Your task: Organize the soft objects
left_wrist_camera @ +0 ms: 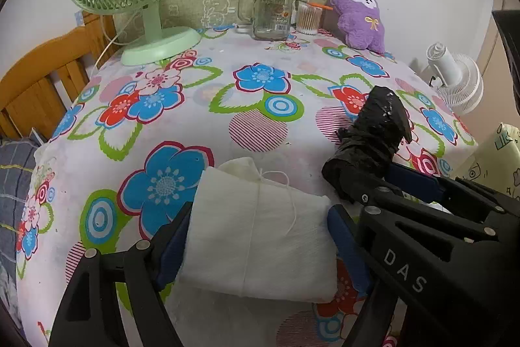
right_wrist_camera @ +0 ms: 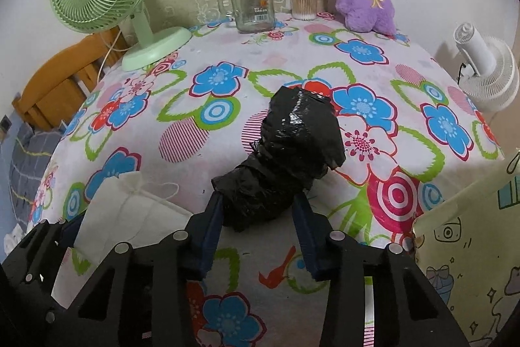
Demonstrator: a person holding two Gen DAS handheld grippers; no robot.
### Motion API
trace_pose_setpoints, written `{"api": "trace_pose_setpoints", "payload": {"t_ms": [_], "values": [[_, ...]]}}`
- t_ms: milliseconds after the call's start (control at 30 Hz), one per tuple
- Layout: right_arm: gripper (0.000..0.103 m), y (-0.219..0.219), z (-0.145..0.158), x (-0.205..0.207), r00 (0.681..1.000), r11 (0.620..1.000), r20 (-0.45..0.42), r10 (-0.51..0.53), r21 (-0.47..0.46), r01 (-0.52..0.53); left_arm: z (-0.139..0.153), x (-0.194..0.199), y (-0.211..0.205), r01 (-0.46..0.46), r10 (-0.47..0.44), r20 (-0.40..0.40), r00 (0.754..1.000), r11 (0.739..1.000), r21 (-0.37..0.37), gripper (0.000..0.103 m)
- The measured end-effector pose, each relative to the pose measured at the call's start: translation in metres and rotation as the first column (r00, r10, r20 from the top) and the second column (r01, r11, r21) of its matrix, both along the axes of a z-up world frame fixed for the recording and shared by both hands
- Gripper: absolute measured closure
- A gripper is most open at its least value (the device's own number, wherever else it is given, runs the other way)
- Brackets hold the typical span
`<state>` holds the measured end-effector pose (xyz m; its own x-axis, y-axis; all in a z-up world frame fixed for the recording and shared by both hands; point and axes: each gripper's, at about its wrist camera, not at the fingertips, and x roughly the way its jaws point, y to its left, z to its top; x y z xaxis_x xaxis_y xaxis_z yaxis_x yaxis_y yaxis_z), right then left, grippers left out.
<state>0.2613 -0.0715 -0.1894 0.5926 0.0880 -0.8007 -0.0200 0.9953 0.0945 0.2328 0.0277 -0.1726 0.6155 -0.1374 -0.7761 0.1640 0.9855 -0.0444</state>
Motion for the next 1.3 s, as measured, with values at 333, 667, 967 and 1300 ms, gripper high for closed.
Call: {"api": "trace_pose_setpoints", "payload": {"t_ms": [333,667,967,1300], "values": [[0.061,-0.001,0.007,-0.01,1.0,1.0,0.008,0.006,0.011,-0.006,0.006,-0.009,-0.002,0.006,-0.006,0.012,1.0,1.0,0.007,0.025],[0.061,-0.002,0.017,-0.026,0.999,1.0,0.027,0.019,0.021,-0.019,0.012,-0.024,0.0,-0.021,0.021,0.026,0.999,1.0,0.003,0.031],[0.061,0.001,0.021,-0.041,0.999,0.999,0.031,0.039,0.022,-0.039,0.014,-0.036,0.003,-0.035,0.035,0.022,0.999,0.999,-0.004,0.033],[0.06,0.007,0.022,-0.051,0.997,0.998,0.029,0.064,0.021,-0.065,0.016,-0.048,0.0,-0.019,0.02,0.014,1.0,1.0,-0.005,0.075]]}}
